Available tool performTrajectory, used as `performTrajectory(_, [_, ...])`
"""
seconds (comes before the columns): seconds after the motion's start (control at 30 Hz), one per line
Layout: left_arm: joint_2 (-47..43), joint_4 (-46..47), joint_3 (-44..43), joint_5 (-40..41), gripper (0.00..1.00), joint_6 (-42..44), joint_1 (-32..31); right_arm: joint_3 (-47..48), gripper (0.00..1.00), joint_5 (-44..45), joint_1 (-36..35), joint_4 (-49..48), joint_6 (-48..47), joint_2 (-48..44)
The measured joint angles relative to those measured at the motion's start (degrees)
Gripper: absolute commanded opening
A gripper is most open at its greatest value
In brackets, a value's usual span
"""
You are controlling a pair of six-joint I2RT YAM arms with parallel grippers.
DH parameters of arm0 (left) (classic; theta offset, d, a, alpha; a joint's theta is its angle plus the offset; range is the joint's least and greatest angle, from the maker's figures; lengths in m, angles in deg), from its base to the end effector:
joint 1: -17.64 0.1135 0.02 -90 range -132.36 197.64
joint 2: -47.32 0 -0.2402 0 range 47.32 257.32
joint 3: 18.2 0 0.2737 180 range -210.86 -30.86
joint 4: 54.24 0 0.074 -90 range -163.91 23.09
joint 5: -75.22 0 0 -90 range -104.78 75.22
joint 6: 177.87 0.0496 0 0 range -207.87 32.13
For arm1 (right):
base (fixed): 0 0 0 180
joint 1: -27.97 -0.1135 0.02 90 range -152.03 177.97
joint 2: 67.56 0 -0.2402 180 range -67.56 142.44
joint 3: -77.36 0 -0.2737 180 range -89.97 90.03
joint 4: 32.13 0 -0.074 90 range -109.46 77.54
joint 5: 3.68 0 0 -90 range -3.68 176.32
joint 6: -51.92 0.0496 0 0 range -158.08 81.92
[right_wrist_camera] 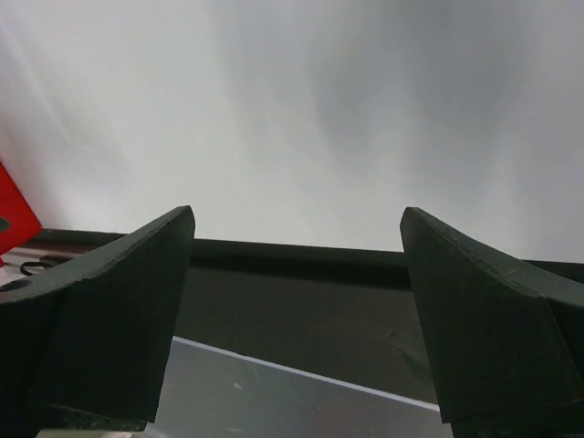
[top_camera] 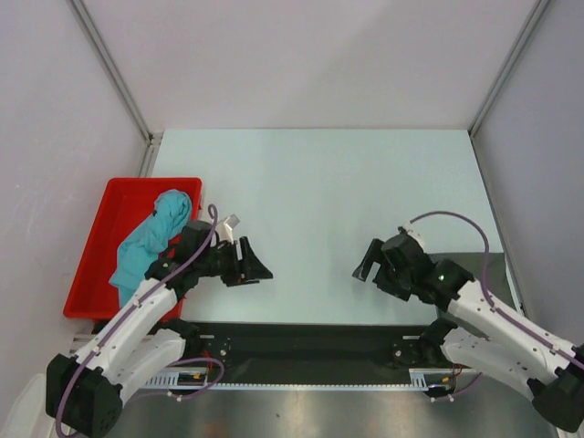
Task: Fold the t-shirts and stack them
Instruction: Neatly place the folded tshirt to the corner
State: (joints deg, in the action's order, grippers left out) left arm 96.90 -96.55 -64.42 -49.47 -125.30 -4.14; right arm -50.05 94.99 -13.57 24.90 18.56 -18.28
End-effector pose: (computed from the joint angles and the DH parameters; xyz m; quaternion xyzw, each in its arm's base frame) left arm 0.1917 -0.1070 0.1982 -0.0089 0.8911 -0.4180 0.1767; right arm 0.1617 0.1332 0.2122 0.1478 0.9363 0.1876 0.2576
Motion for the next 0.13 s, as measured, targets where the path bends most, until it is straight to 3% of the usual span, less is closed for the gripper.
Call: performTrajectory(0.13, [-4.46, 3.34, 5.77, -0.46, 0.7, -4.83, 0.0, -8.0, 1.0, -1.86, -0.33, -4.22, 3.06, -7.74])
